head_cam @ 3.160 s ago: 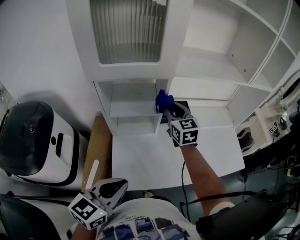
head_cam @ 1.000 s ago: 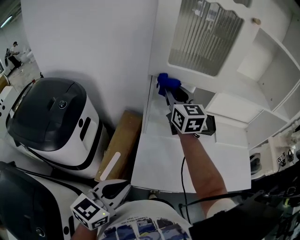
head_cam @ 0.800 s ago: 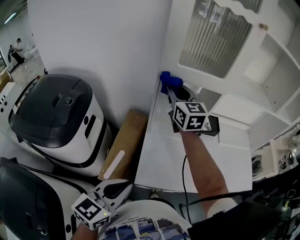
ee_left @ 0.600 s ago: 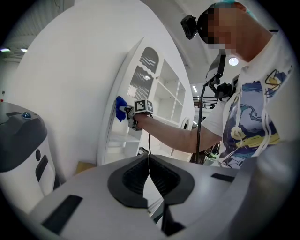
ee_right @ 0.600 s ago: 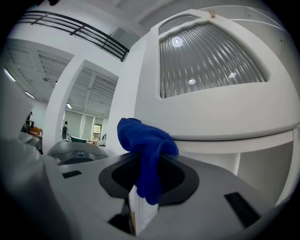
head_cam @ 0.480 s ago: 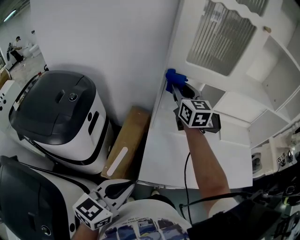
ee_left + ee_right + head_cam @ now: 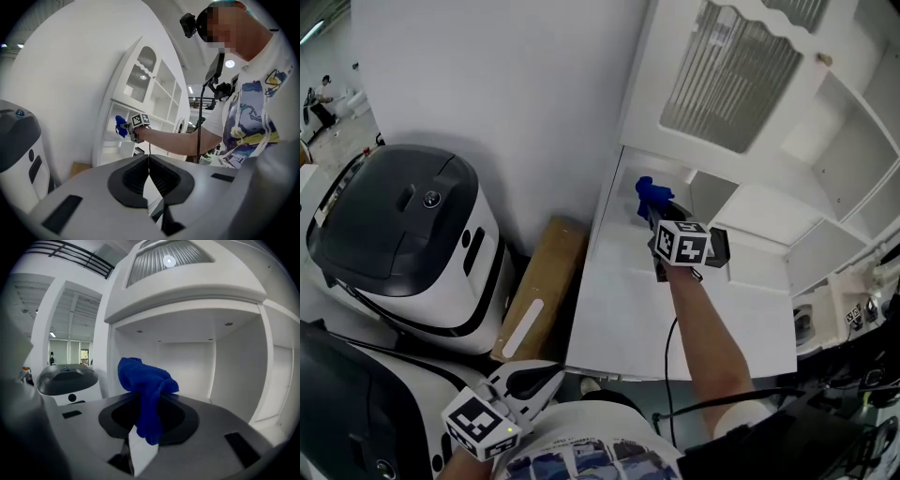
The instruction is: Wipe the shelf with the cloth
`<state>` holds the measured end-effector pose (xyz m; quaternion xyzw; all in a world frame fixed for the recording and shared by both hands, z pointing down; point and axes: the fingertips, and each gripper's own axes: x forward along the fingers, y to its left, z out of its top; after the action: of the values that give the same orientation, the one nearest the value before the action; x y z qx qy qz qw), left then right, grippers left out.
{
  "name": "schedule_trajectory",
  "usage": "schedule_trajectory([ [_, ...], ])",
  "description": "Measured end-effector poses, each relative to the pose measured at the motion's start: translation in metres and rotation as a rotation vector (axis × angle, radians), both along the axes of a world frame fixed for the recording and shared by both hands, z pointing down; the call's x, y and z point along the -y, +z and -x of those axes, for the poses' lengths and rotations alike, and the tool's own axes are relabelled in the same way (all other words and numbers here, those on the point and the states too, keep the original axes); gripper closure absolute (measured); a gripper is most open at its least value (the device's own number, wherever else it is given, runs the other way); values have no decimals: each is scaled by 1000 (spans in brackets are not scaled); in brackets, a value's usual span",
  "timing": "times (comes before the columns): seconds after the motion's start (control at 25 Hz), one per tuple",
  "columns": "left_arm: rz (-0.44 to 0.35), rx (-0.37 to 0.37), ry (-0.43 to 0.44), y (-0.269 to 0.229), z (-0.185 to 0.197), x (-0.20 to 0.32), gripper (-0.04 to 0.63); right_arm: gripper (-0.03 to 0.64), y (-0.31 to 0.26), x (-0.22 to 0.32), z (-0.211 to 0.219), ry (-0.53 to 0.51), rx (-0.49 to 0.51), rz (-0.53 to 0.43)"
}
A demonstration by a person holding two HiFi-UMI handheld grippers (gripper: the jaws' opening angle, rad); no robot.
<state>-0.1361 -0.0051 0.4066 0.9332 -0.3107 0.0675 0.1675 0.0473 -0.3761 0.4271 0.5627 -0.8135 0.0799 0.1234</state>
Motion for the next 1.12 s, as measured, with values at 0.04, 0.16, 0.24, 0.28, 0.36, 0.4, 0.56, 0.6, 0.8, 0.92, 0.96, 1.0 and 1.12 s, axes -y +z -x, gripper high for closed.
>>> schedule_trajectory([
  [0.04,-8,4,3,-3,-5,5,583,496,2,8,-2,-4,-22,9],
  [0.16,-24,20,10,-12,-18,19,583,495,7,33,-9,-12,-72,22],
  [0.24,-29,25,2,-17,-23,29,583,495,11,52,-8,-22,-99,33],
  [0.28,-31,32,-3,-19,-25,34,583,495,14,62,-6,-31,-115,39],
  [0.36,-32,46,-12,-20,-29,42,583,495,20,79,-1,-49,-144,50],
  [0.4,-29,48,-16,-21,-31,46,583,495,23,86,2,-56,-154,55],
  [0.56,-15,69,-37,-18,-33,57,583,495,29,113,24,-106,-182,68],
  [0.6,-11,76,-44,-17,-32,60,583,495,32,119,29,-115,-192,74],
  [0.8,10,81,-83,-16,-26,70,583,495,50,141,33,-102,-247,134],
  [0.92,21,80,-92,-12,-23,75,583,495,59,148,29,-100,-265,162],
  [0.96,23,81,-92,-11,-23,76,583,495,62,149,26,-98,-271,171],
  [1.0,25,81,-90,-10,-23,77,583,495,64,149,23,-93,-277,178],
  [1.12,26,77,-84,-10,-24,80,583,495,67,152,5,-61,-293,194],
])
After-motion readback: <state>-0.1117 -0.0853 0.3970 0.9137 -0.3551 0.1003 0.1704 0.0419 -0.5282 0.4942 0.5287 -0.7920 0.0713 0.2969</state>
